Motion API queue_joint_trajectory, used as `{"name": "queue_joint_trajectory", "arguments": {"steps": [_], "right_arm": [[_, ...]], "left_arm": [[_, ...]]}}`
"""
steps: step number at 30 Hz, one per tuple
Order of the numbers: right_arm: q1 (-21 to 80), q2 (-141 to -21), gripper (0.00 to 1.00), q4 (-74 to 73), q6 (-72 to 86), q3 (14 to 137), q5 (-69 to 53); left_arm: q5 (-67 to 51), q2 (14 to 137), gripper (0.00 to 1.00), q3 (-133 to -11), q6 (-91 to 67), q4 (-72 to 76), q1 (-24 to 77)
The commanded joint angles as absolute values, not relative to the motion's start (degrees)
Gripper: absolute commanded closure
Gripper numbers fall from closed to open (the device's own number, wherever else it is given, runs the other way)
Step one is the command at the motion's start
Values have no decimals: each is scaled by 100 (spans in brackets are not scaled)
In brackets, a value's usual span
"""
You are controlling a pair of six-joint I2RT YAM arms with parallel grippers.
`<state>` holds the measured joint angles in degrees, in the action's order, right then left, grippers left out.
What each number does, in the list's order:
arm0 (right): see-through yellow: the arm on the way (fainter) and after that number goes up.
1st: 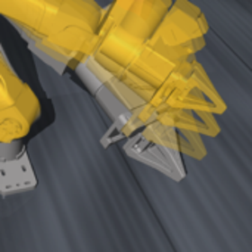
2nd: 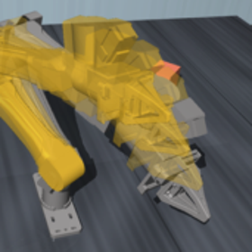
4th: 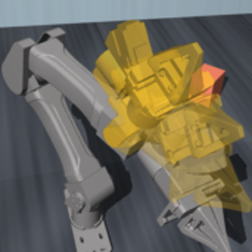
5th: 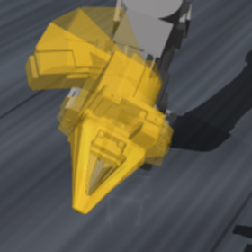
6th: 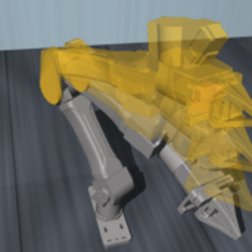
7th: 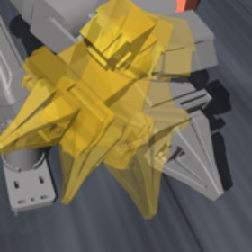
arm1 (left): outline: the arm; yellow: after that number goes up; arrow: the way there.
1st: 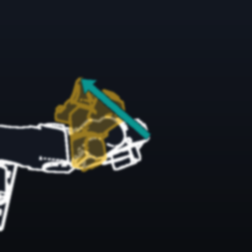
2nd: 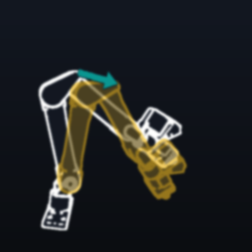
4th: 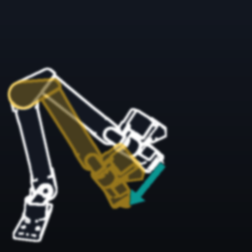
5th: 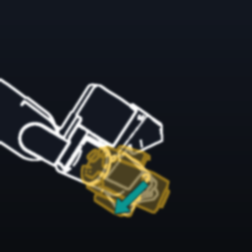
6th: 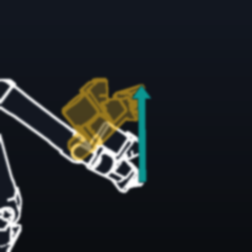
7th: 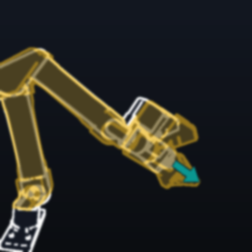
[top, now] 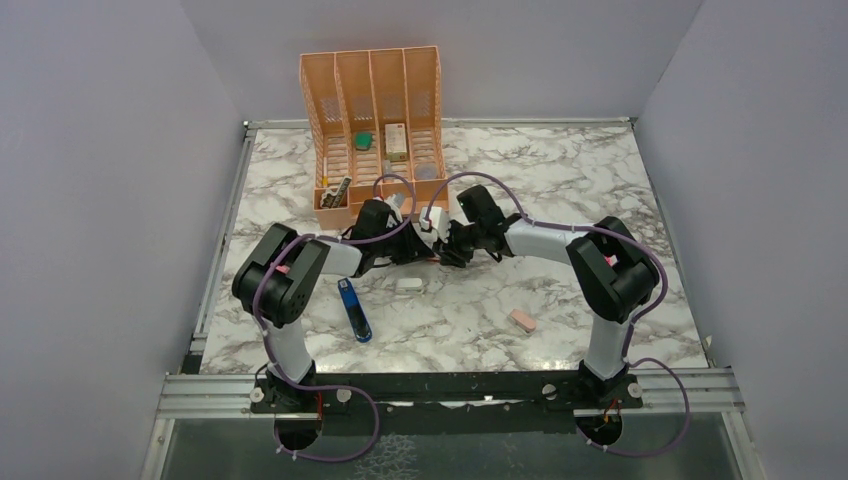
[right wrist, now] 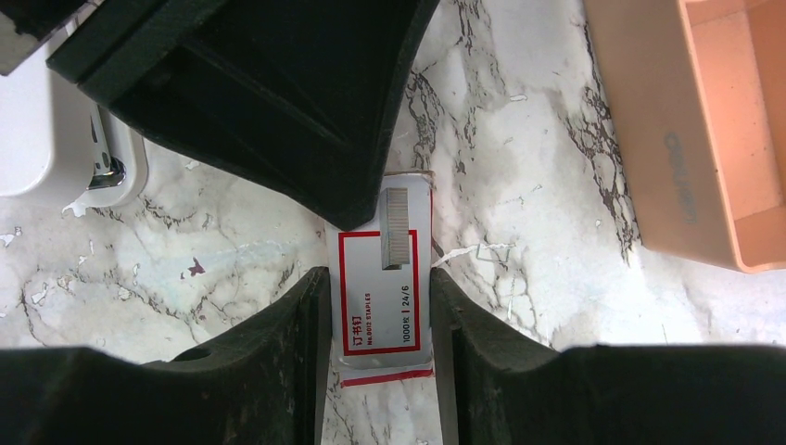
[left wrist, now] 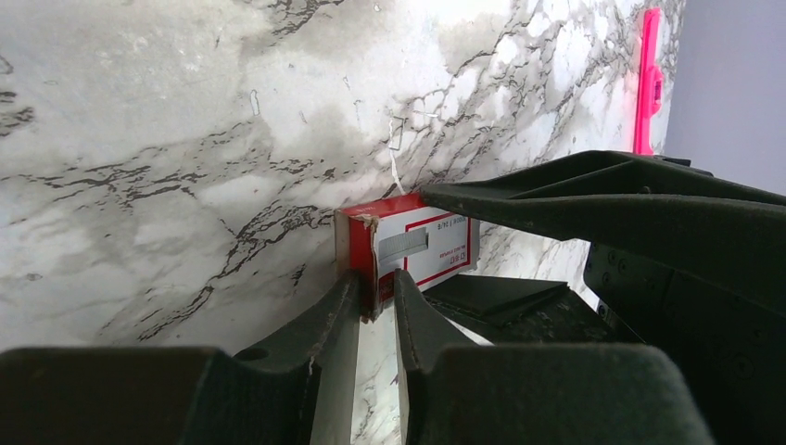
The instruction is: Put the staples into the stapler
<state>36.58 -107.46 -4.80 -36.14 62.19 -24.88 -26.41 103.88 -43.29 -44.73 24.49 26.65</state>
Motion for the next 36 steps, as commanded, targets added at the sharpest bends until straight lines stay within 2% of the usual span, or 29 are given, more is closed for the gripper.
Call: {"name": "queue_joint_trajectory", "arguments": {"steps": [1,9,13,18,22,26,30,36], "right_arm": [[3697,-10846,56,-708,-3615,6261,-2683],[3350,-10007,39,27,-1872,6126,-2452],[3297,-9607,30,431,-1542,5757,-2275],[3254,-9449,29,523,-571,5552,-1476],[3243,-9204,29,501,386,5370,-1215],[3241,-9155,32,370,-312,5196,-1726],[3239,-9335,35,14,-1564,5294,-1592],[3140,-9345,34,-560,-2982,5380,-2039]], "left_arm": [[-3205,10509,80,-4395,-4460,2852,2707],[-2832,10446,80,-4224,-4410,2830,2648],[-2814,10436,75,-4187,-4406,2830,2628],[-2760,10345,73,-4193,-4320,2731,2610],[-2813,10365,76,-4216,-4298,2681,2602],[-3017,10437,79,-4328,-4253,2673,2602],[-3159,10529,84,-4519,-4222,2612,2578],[-3357,10723,91,-4811,-4002,2311,2520]]}}
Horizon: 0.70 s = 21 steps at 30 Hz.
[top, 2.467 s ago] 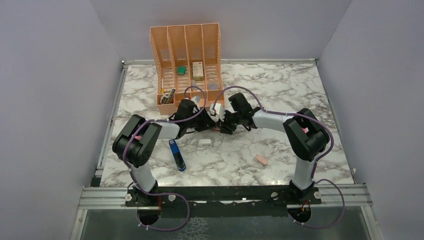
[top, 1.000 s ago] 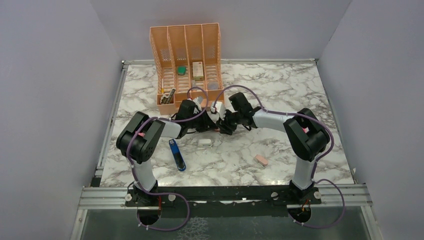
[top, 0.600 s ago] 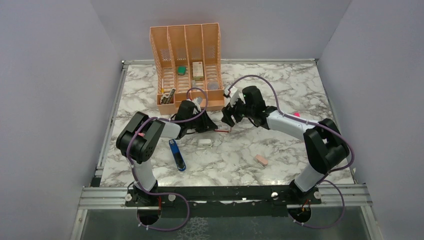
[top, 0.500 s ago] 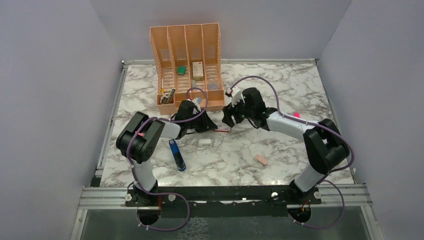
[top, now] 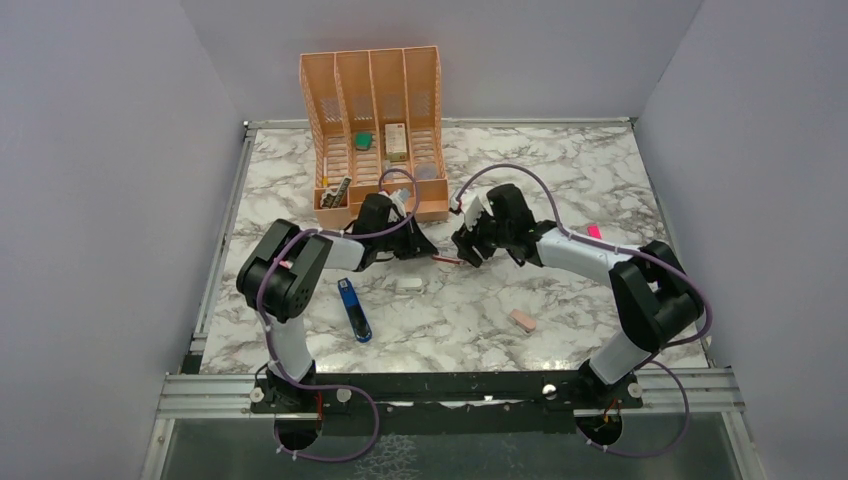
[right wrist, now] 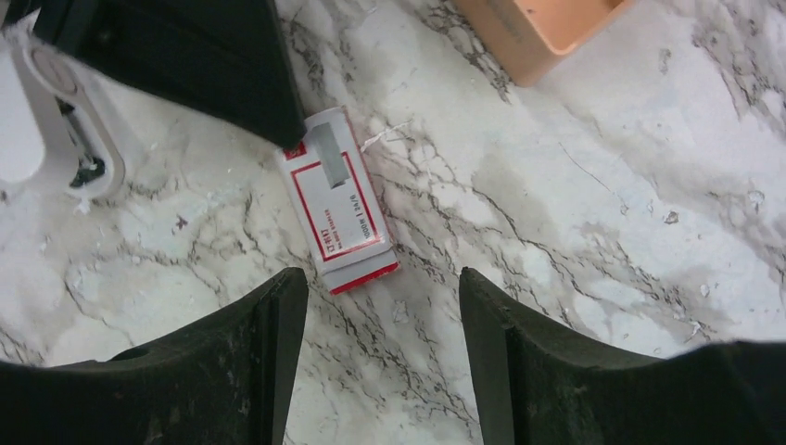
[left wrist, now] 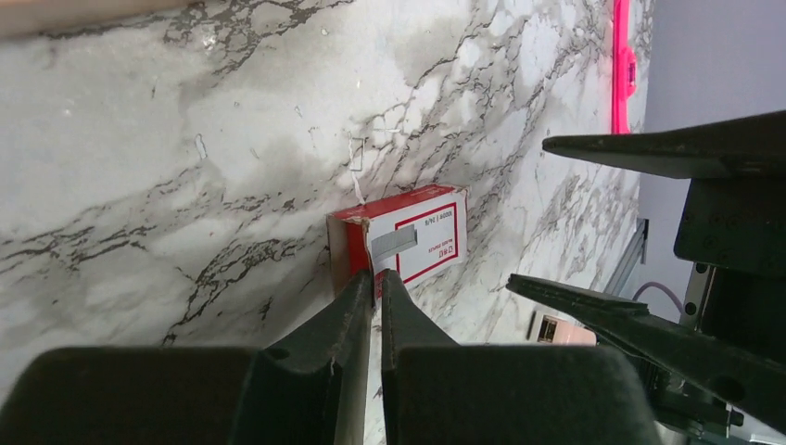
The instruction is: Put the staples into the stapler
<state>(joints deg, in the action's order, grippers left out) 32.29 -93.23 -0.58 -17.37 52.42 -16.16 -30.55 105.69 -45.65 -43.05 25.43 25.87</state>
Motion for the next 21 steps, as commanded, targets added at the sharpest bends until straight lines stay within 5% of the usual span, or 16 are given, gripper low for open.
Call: {"name": "queue_joint_trajectory", "arguments": {"steps": [1,21], "right_arm": [[3113,-9335,34,-682,-3196,5413,-2209],[3015,-10240,39,-935,-3842,5648,-2692]], "left_arm": [[-3382,10761,92,-4850,-3937,2221,2508],[-3501,10905,94,-5128,-3639,1863,2470]]}}
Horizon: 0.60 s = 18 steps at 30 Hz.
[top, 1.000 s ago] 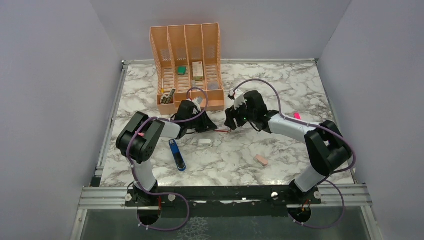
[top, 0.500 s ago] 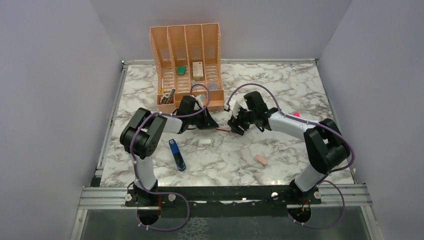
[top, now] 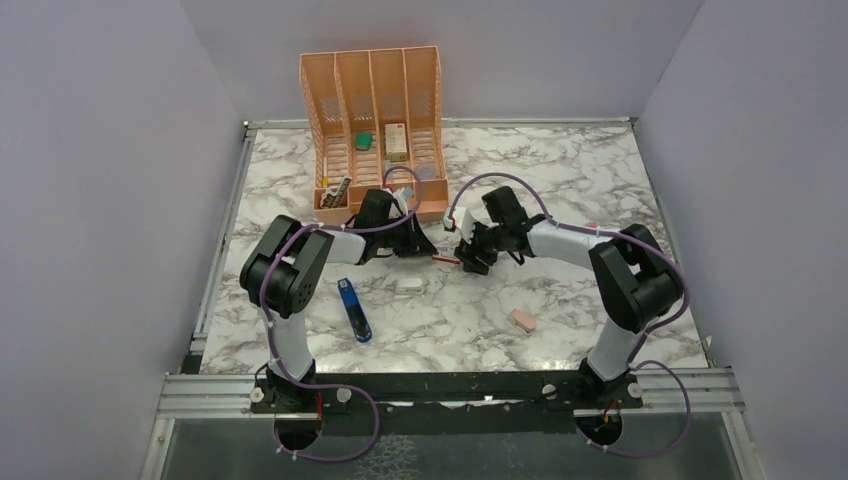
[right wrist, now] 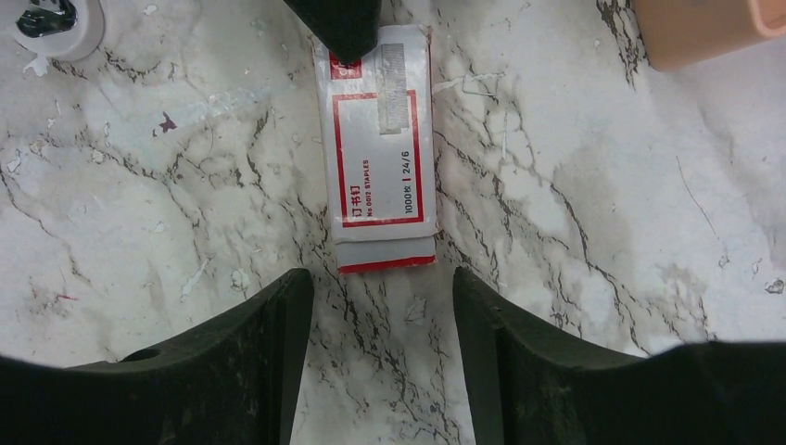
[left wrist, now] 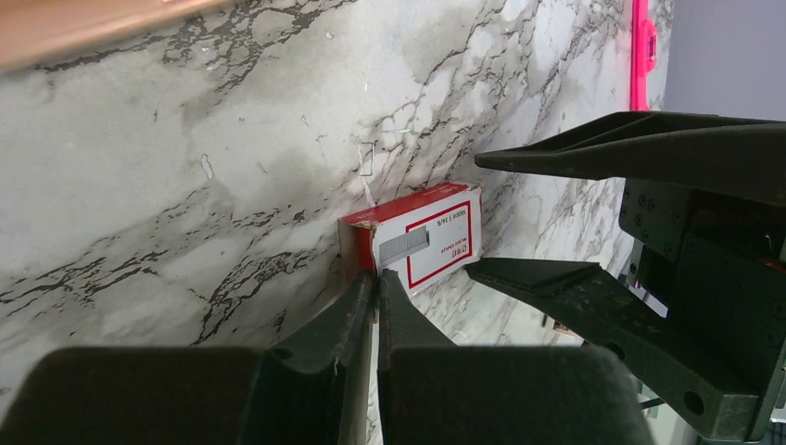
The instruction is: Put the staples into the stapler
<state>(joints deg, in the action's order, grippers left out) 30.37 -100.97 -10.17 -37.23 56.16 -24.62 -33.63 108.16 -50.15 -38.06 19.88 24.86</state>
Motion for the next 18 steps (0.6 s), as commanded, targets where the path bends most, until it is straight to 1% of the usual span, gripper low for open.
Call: {"name": "queue_joint_trajectory", "arguments": {"steps": [1,10,14,18], "right_arm": [[3015,-10266,40,-912,-3843,5651,-2667],[3015,-10233,49,-519,-3709,5530,-2513],[3015,-10191,54,-502,-3730,5495,-2467],[3015,-10121,57,-540,-3827,5391,-2368]], "left_arm": [[-3512,10905,94,-5132,-3639,1863,2470],[-3566,10873,95,-5064,-3636,1854,2463],[-3564,10872,96,-5076,-3580,1827,2446],[-3573,10868,95,-5077,-3563,1743,2357]]}}
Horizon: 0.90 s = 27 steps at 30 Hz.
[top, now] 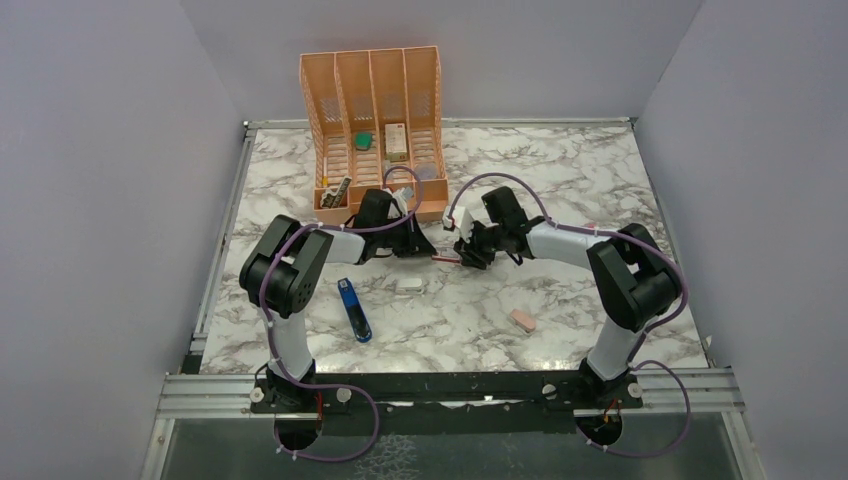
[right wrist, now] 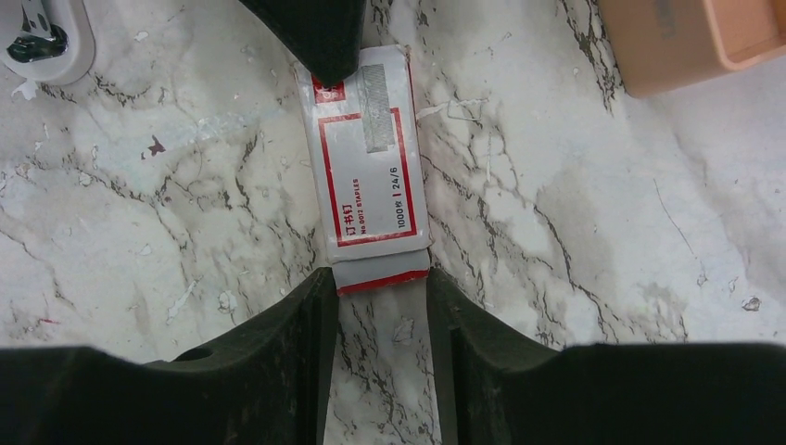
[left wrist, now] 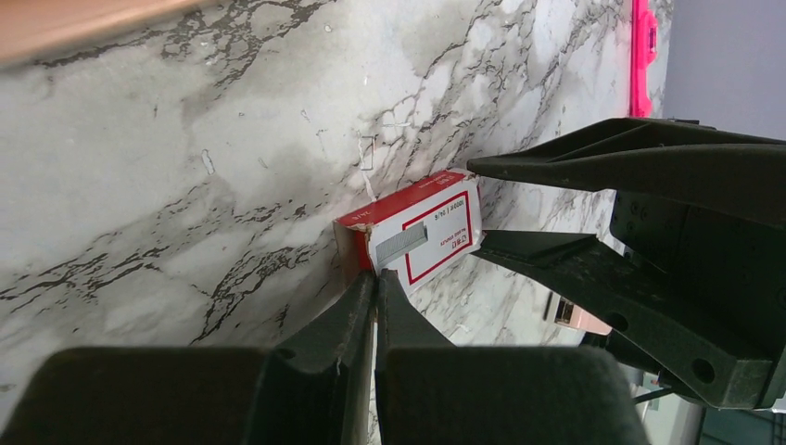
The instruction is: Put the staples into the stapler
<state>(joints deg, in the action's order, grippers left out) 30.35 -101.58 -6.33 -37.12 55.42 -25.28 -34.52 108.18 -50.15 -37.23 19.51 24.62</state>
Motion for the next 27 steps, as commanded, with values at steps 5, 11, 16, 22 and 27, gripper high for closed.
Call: {"name": "queue_joint_trajectory", "arguments": {"steps": [5,11,16,22,27], "right_arm": [[3015,-10071,61,-608,-3918,5350,-2365],[3015,-9993,63,-630,-3999,5304,-2334],[3015,-10011,63,-647,-4024,5300,-2209],[3015,-9989,64,-541,-4034,5274,-2073],[2989,-9985,63,-547,-4084,5237,-2004]], "left_arm": [[-3595,10829,96,-5086,-3543,1740,2307],[-3568,10806,96,-5086,-3483,1677,2234],[-3451,10763,96,-5097,-3369,1509,2159],[-3415,10707,96,-5208,-3176,1241,2072],[-3217,10708,96,-5263,-2965,951,1943]]}}
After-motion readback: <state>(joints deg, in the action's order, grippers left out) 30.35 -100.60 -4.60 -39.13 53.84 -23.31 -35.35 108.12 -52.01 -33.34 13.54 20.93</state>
